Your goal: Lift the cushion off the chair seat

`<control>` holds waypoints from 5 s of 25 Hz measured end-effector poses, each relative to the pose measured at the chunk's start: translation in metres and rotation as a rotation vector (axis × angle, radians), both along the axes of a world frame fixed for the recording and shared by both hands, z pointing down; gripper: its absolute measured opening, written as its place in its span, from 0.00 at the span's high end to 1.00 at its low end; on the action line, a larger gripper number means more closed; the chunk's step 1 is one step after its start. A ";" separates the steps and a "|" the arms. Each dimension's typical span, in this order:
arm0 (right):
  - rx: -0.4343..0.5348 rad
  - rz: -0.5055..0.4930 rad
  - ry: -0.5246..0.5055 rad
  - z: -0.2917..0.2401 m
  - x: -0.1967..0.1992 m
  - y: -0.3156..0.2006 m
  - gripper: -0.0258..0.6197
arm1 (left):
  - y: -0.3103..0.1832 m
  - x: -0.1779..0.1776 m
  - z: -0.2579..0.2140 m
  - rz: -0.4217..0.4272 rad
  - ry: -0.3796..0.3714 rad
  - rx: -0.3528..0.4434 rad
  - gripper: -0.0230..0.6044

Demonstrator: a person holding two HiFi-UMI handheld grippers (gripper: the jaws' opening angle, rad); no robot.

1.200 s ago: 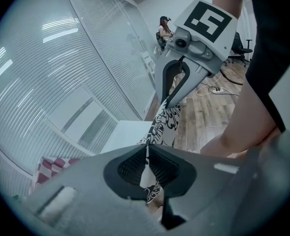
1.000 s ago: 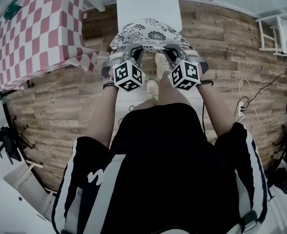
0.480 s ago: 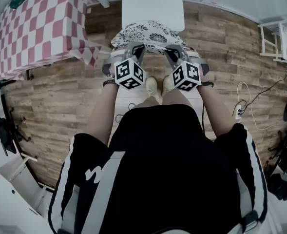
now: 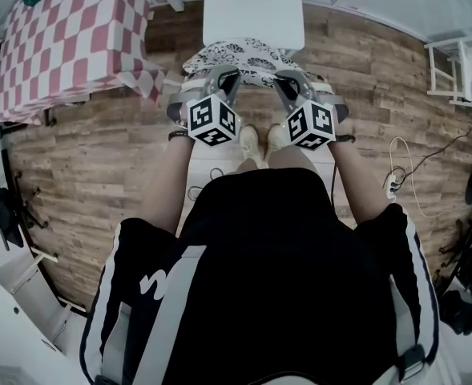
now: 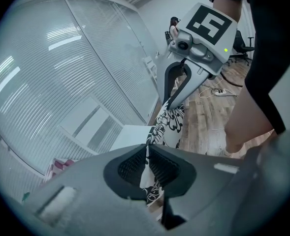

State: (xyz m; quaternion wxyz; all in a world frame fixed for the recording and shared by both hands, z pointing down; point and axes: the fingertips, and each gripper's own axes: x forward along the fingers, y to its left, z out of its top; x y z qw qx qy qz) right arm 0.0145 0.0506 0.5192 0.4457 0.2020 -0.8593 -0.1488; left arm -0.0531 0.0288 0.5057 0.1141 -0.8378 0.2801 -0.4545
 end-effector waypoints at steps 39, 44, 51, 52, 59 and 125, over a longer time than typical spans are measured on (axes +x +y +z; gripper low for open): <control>0.304 -0.096 0.033 -0.114 -0.011 -0.036 0.95 | -0.021 -0.010 -0.106 0.062 -0.097 0.252 0.94; 0.342 -0.096 0.039 -0.131 -0.008 -0.044 0.95 | -0.029 -0.007 -0.123 0.072 -0.113 0.292 0.94; 0.406 -0.094 0.044 -0.155 -0.006 -0.052 0.95 | -0.037 -0.005 -0.147 0.083 -0.119 0.347 0.94; 0.414 -0.093 0.045 -0.158 -0.007 -0.054 0.95 | -0.039 -0.006 -0.150 0.083 -0.122 0.354 0.94; 0.462 -0.088 0.039 -0.179 -0.005 -0.064 0.95 | -0.048 -0.004 -0.171 0.088 -0.140 0.403 0.94; 0.689 -0.070 0.004 -0.307 -0.005 -0.108 0.95 | -0.094 -0.003 -0.297 0.088 -0.179 0.620 0.94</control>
